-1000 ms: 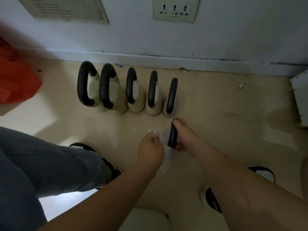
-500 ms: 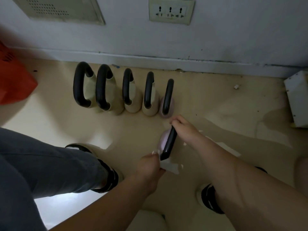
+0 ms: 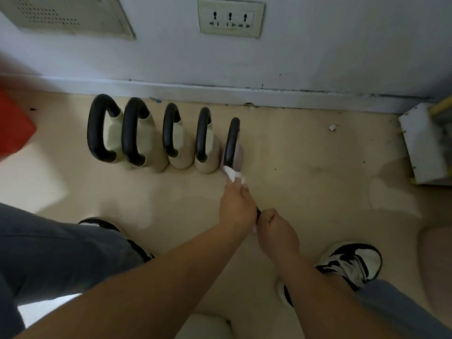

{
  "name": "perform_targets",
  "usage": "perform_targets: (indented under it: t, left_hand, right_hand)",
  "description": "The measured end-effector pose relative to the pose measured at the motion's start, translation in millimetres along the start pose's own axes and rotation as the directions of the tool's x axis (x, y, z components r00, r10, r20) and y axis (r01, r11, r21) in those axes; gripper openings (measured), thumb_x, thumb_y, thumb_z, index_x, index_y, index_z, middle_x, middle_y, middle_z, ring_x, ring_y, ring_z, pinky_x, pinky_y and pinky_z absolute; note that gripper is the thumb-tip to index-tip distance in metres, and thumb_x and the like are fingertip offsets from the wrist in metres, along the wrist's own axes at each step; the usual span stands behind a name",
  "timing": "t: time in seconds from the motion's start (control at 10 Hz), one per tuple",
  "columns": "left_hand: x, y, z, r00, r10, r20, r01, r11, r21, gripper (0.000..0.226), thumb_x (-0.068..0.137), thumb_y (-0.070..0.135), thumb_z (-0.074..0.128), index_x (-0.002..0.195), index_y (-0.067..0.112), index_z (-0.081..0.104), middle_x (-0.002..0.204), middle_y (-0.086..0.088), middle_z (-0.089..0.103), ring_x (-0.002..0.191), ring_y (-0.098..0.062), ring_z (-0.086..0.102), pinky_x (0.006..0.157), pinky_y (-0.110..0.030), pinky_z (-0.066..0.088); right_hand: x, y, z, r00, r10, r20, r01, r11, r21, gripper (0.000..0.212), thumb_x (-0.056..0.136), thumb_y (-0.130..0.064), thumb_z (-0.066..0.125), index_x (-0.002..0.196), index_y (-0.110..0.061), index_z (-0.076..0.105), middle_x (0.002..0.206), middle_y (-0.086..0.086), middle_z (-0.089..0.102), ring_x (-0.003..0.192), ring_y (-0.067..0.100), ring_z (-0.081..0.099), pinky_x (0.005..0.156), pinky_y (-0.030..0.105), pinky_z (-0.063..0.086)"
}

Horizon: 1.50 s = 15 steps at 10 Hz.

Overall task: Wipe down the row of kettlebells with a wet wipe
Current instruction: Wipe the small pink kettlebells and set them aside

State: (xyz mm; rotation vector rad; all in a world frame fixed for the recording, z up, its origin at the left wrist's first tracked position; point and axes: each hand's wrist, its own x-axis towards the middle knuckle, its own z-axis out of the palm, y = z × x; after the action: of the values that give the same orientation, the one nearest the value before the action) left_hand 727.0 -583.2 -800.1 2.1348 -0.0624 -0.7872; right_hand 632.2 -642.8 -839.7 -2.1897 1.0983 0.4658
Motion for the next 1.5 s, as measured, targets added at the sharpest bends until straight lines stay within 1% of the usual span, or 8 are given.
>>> perform_targets:
  t: [0.2, 0.4, 0.5, 0.8, 1.0, 1.2, 1.3, 1.5]
  left_hand:
    - [-28.8, -10.7, 6.2, 0.961, 0.254, 0.106, -0.263, 0.961, 0.080, 0.059, 0.100, 0.021, 0.051, 0.155, 0.021, 0.030, 0.164, 0.000, 0.019, 0.144, -0.018, 0.034, 0.116, -0.030, 0.032]
    - [72.1, 22.8, -10.5, 0.991, 0.042, 0.130, -0.055, 0.994, 0.099, 0.031, 0.092, 0.026, 0.065, 0.105, -0.002, 0.070, 0.107, -0.021, 0.070, 0.099, -0.029, 0.068, 0.064, -0.024, 0.045]
    - [43.3, 17.8, -11.0, 0.971, 0.029, 0.238, -0.086, 0.970, 0.229, 0.035, 0.105, 0.020, 0.039, 0.127, -0.001, 0.058, 0.129, -0.020, 0.060, 0.121, -0.035, 0.056, 0.091, -0.030, 0.044]
    - [-56.8, -40.2, -6.3, 0.926, 0.322, 0.195, -0.330, 0.944, 0.008, 0.046, 0.107, 0.023, 0.035, 0.151, 0.038, 0.037, 0.139, 0.013, 0.053, 0.103, 0.016, 0.056, 0.082, -0.004, 0.046]
    - [-50.6, -44.1, 7.1, 0.923, 0.310, 0.227, -0.339, 0.935, 0.103, 0.058, 0.104, 0.035, 0.029, 0.149, 0.060, 0.001, 0.152, 0.005, 0.039, 0.117, -0.019, 0.060, 0.090, -0.043, 0.056]
    - [40.2, 29.3, 18.8, 0.952, -0.045, 0.301, -0.005, 0.986, 0.166, 0.046, 0.106, 0.022, 0.036, 0.150, 0.011, 0.037, 0.150, -0.014, 0.044, 0.135, -0.029, 0.046, 0.107, -0.032, 0.038]
    - [7.3, 16.0, 16.3, 0.947, 0.111, 0.301, -0.214, 0.918, 0.335, 0.045, 0.105, 0.031, 0.036, 0.148, 0.019, 0.038, 0.144, -0.010, 0.052, 0.128, -0.029, 0.052, 0.102, -0.036, 0.041]
    - [-48.0, -96.7, -39.8, 0.951, 0.265, 0.158, -0.289, 0.945, 0.155, 0.040, 0.102, 0.031, 0.035, 0.139, 0.037, 0.051, 0.118, 0.005, 0.066, 0.105, -0.014, 0.062, 0.090, -0.031, 0.050]
  right_hand:
    - [-10.2, -9.4, 5.4, 0.999, 0.016, 0.039, -0.014, 0.997, -0.074, 0.018, 0.107, -0.033, 0.038, 0.105, -0.016, 0.042, 0.115, 0.011, 0.071, 0.107, 0.033, 0.068, 0.074, 0.035, 0.045]
    - [-16.2, -14.0, 23.1, 0.982, 0.081, -0.173, -0.066, 0.994, 0.093, 0.026, 0.112, -0.026, 0.029, 0.090, -0.017, 0.038, 0.061, -0.006, 0.046, 0.066, 0.031, 0.061, 0.053, 0.033, 0.040]
    - [-11.3, -9.6, 22.8, 0.983, 0.114, -0.143, -0.085, 0.977, 0.194, 0.025, 0.111, -0.028, 0.027, 0.094, -0.016, 0.041, 0.076, 0.007, 0.060, 0.078, 0.034, 0.064, 0.058, 0.032, 0.036]
    - [-5.1, -14.4, -5.9, 0.834, 0.297, 0.465, -0.550, 0.511, 0.661, 0.049, 0.101, -0.046, 0.043, 0.096, -0.008, 0.073, 0.074, 0.013, 0.075, 0.064, 0.028, 0.070, 0.058, 0.032, 0.055]
    - [-0.4, -8.1, -5.3, 0.783, 0.222, 0.582, -0.620, 0.357, 0.699, 0.083, 0.082, -0.093, 0.033, 0.114, -0.027, 0.073, 0.108, 0.008, 0.080, 0.101, 0.027, 0.074, 0.081, 0.041, 0.060]
    - [1.2, -10.3, -14.9, 0.762, 0.077, 0.643, -0.619, 0.379, 0.688, 0.120, 0.069, -0.103, 0.014, 0.124, -0.010, 0.066, 0.118, 0.026, 0.073, 0.104, 0.046, 0.073, 0.095, 0.054, 0.056]
    - [-10.7, -40.5, -12.1, 0.796, 0.125, 0.593, -0.580, 0.440, 0.686, 0.090, 0.091, -0.086, 0.024, 0.138, -0.020, 0.061, 0.121, 0.012, 0.074, 0.112, 0.036, 0.069, 0.106, 0.053, 0.049]
    - [2.4, -34.0, -20.2, 0.729, 0.105, 0.677, -0.667, 0.336, 0.665, 0.136, 0.058, -0.109, 0.030, 0.128, 0.001, 0.067, 0.118, 0.025, 0.072, 0.106, 0.046, 0.070, 0.110, 0.060, 0.044]
